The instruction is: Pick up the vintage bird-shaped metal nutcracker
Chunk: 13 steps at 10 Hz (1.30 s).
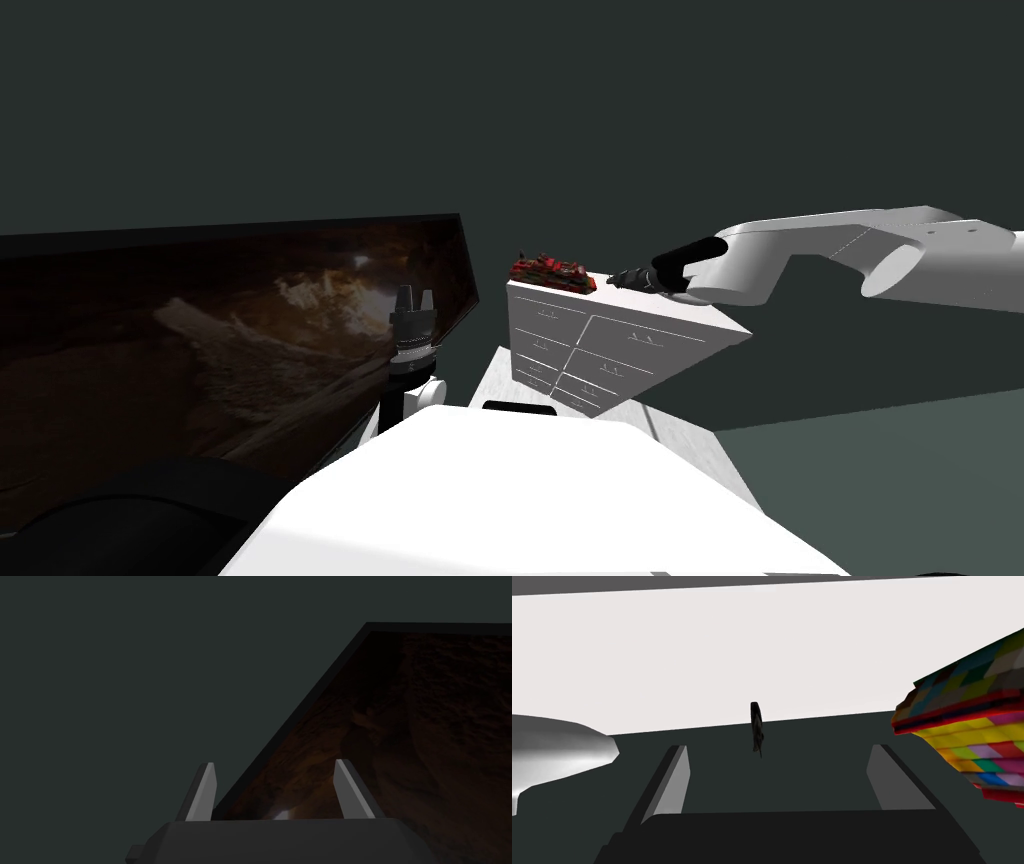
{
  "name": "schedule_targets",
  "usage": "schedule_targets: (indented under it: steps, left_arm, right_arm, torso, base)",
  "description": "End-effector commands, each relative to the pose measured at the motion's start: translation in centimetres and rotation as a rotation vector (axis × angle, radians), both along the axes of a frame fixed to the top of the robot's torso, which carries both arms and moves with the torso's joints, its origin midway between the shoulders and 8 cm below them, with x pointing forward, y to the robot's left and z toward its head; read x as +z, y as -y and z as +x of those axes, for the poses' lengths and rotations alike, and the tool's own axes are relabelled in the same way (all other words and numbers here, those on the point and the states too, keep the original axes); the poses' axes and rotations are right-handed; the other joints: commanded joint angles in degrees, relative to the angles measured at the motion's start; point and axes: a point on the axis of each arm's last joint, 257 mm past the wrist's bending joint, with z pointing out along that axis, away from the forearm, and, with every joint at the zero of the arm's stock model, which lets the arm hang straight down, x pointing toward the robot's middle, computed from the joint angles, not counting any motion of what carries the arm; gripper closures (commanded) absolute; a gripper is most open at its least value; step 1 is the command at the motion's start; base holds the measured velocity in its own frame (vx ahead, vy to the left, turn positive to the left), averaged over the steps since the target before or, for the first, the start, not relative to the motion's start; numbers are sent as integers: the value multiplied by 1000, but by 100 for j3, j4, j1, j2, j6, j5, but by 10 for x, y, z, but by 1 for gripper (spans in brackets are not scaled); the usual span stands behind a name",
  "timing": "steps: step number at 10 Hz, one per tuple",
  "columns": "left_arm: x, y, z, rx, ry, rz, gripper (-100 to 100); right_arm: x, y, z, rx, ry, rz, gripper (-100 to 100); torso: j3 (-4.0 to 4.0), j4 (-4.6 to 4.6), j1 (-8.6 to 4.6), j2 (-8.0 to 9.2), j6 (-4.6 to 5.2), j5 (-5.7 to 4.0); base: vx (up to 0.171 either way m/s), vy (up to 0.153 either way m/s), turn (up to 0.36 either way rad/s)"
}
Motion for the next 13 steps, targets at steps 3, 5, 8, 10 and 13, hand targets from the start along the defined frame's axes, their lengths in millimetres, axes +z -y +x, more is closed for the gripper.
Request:
schedule_targets:
  steps: [3, 5, 8, 10, 13]
  left_arm:
    - [0, 0, 0, 0, 0, 0, 0]
    - [0, 0, 0, 0, 0, 0, 0]
    - [0, 0, 0, 0, 0, 0, 0]
    - [0, 0, 0, 0, 0, 0, 0]
    - [0, 0, 0, 0, 0, 0, 0]
  right_arm:
    - [-3, 7, 7, -60, -61, -50, -100]
    - [-3, 9, 8, -81, -80, -61, -100]
    - [19, 16, 28, -93, 6, -54, -100]
    - [23, 12, 33, -77, 36, -29, -100]
    - [-11, 33, 18, -109, -35, -47, -100]
  torso:
    - [-5, -2, -13, -7, 1, -4]
    - [2, 1, -11, 3, 4, -4]
    - [9, 4, 21, 16, 6, 3]
    - [12, 6, 60, 21, 4, 14]
    - [14, 7, 29, 23, 7, 5]
  base:
    - [54, -105, 166]
    - [31, -90, 90]
    - [5, 6, 102]
    - [-10, 60, 60]
    - [-1, 3, -5]
